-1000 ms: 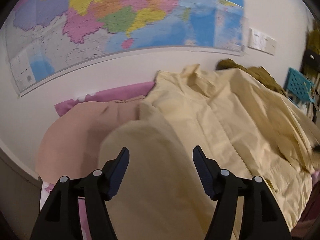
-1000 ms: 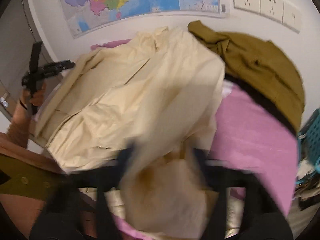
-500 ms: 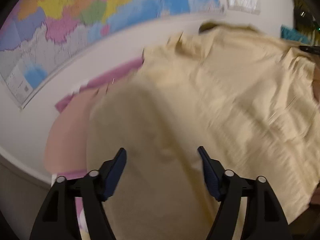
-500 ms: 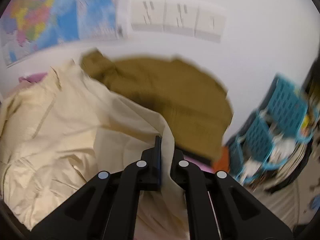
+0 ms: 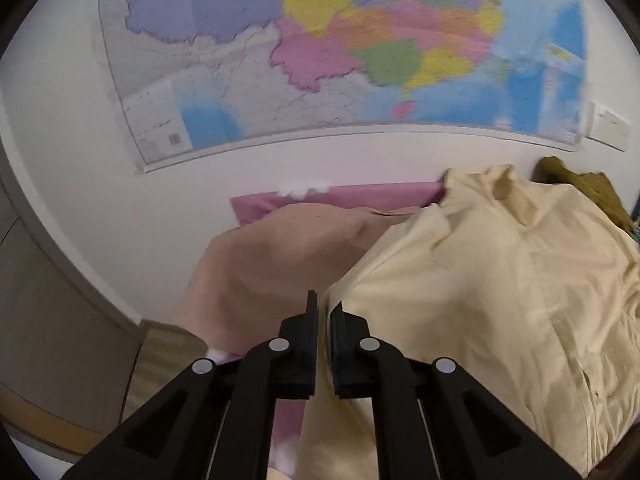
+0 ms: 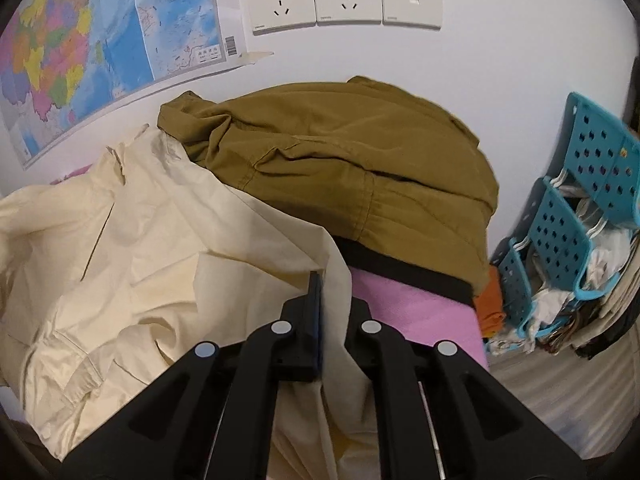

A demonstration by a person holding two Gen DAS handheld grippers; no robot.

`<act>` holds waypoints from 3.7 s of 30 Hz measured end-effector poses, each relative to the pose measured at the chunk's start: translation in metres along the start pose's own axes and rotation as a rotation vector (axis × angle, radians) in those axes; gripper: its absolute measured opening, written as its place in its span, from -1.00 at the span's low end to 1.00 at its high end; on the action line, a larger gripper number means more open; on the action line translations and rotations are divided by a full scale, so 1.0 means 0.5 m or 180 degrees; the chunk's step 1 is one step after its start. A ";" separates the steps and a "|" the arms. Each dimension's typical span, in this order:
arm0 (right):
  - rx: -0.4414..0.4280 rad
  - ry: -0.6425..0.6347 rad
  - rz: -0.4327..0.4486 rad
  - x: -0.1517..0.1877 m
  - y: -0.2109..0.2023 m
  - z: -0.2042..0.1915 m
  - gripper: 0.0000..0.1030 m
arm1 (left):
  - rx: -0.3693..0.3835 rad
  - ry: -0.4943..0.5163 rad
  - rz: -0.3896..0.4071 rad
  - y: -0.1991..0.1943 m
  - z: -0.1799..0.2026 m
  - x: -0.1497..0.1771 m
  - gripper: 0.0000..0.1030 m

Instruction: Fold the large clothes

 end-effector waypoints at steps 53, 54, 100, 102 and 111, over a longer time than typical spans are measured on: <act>-0.0983 -0.0601 -0.0514 0.382 -0.247 -0.226 -0.03 | 0.1532 0.1977 0.0166 -0.059 0.523 0.480 0.51; -0.1069 -0.0639 -0.0382 0.368 -0.277 -0.227 0.06 | 0.1595 0.1964 0.0187 -0.072 0.516 0.477 0.51; -0.0544 0.0293 0.0709 0.079 -0.280 0.100 -0.67 | 0.2244 0.1307 0.0112 -0.061 0.637 0.240 0.48; -0.0616 -0.0025 0.0810 0.023 -0.361 0.059 -0.67 | 0.2269 0.1217 0.0103 -0.061 0.619 0.218 0.49; -0.1141 -0.1692 0.0321 -0.062 -0.428 -0.349 -0.54 | 0.2234 0.0896 0.0348 -0.070 0.542 0.138 0.52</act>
Point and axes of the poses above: each gripper's, at about its wrist camera, not at the fingertips, and y roughly the way its jaws point, z to its right, x to its underside, the point moved 10 cm from there along y, roughly the way its jaws point, and after that the axes turned 5 degrees about -z, right-handed, at the moved point
